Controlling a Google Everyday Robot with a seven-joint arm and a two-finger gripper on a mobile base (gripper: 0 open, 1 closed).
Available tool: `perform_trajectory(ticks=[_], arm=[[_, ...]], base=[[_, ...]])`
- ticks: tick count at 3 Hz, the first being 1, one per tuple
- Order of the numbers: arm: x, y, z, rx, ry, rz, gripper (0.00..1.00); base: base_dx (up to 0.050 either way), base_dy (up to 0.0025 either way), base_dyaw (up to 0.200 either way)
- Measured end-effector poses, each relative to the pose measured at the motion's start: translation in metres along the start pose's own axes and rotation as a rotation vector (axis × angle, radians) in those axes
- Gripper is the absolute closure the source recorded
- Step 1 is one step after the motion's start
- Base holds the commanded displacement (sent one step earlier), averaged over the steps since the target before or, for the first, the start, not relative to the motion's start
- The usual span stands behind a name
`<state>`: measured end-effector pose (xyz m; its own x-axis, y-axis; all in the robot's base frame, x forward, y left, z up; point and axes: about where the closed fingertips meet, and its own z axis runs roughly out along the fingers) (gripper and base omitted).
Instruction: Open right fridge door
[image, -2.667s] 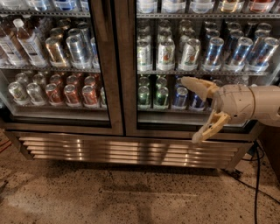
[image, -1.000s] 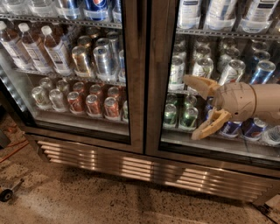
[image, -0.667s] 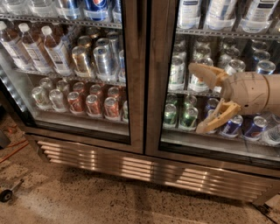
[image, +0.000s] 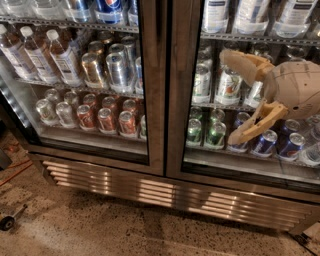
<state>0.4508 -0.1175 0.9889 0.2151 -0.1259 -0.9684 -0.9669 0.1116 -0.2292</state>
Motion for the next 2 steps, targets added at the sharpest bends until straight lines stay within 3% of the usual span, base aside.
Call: perform_trajectory(ticks=[1, 2], arm=[[0.0023, -0.0027, -0.0013, 0.059, -0.028, -0.007, 0.00], [0.0024, -0.0029, -0.0009, 0.058, -0.028, -0.006, 0.00]], base=[[0.000, 0.00000, 0.000], [0.000, 0.00000, 0.000]])
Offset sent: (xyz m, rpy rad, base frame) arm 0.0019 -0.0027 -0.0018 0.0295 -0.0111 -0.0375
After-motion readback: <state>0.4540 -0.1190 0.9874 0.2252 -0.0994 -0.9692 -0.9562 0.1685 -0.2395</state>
